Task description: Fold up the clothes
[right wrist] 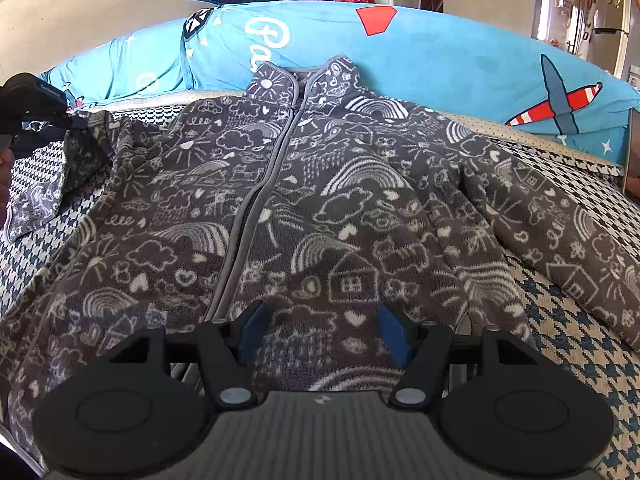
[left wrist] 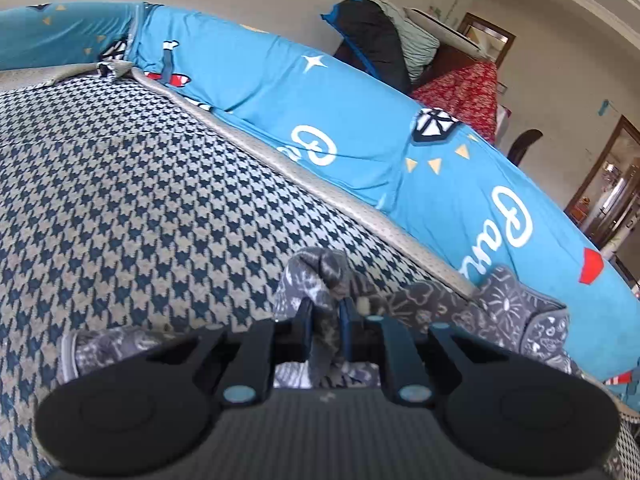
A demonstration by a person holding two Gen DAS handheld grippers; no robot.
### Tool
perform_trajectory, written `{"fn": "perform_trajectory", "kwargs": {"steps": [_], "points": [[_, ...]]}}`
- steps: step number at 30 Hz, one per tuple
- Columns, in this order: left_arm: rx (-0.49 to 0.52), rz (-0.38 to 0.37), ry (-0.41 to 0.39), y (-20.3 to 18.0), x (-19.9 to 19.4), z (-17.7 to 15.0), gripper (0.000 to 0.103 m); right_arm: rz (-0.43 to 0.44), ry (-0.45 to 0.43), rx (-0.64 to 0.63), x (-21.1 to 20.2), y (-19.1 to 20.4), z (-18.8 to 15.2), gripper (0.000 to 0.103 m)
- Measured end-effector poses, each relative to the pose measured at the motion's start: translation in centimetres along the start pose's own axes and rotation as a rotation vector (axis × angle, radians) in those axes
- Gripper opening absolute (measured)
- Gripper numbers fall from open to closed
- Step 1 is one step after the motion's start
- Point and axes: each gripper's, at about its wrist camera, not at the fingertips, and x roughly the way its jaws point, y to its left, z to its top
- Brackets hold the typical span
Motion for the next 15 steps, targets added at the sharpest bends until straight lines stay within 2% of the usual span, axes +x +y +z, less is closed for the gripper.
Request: {"fn": "perform_trajectory", "kwargs": {"steps": [8,13,15], "points": [[0.189,-0.061,0.143,-4.9,1.4,-4.6,0.013,-0.008,0.002,-0.011,0.3,0.0,0.2,0.061],[0.231,-0.057,0.196,-5.3,1.7,-6.5,0.018,-0.022,0.004,-0.042,0.4,0.4,0.1,0.062],[0.232,-0.063,0.207,-5.2,1.4,-6.7,0.023,-0.026,0.004,-0.046,0.5,0.5,0.1,0.062]]}}
